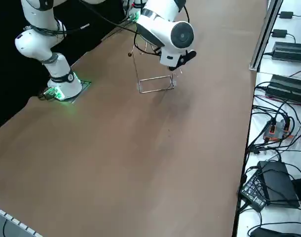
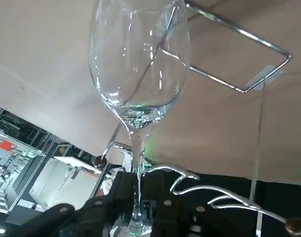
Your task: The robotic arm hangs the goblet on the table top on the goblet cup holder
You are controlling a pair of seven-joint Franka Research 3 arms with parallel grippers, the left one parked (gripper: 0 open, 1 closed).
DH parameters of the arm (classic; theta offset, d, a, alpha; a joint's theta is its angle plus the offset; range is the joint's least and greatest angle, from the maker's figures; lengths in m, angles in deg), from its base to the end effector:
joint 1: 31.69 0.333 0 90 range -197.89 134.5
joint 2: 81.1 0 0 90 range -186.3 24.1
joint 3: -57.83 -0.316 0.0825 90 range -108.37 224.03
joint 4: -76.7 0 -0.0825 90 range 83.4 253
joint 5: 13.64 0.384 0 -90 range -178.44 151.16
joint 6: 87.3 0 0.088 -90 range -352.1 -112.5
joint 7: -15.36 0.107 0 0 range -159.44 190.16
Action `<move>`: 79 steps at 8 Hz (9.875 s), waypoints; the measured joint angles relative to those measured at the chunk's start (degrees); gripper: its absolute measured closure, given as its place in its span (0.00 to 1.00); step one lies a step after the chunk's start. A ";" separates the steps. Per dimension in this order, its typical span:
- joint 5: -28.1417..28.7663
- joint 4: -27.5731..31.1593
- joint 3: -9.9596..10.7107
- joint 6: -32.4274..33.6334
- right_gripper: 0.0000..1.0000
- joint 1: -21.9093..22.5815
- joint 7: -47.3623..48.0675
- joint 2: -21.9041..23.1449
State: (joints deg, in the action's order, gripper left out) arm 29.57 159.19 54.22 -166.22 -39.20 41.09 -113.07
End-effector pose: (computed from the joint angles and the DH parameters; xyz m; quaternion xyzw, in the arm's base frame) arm 0.6485 0.0321 0.3687 -0.8391 0.2656 0.3494 0.3214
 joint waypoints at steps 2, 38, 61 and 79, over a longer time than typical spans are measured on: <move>-0.24 -1.02 0.00 -0.10 0.89 -0.49 -0.20 0.01; 7.71 0.50 -0.78 -1.36 0.90 0.59 8.89 -2.76; 2.81 1.20 -0.74 1.13 0.90 1.38 8.38 -2.25; 5.00 3.15 -0.87 1.05 0.90 4.21 8.60 -2.29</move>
State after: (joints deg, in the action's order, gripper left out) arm 34.57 162.34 53.35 -165.17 -34.98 49.69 -115.36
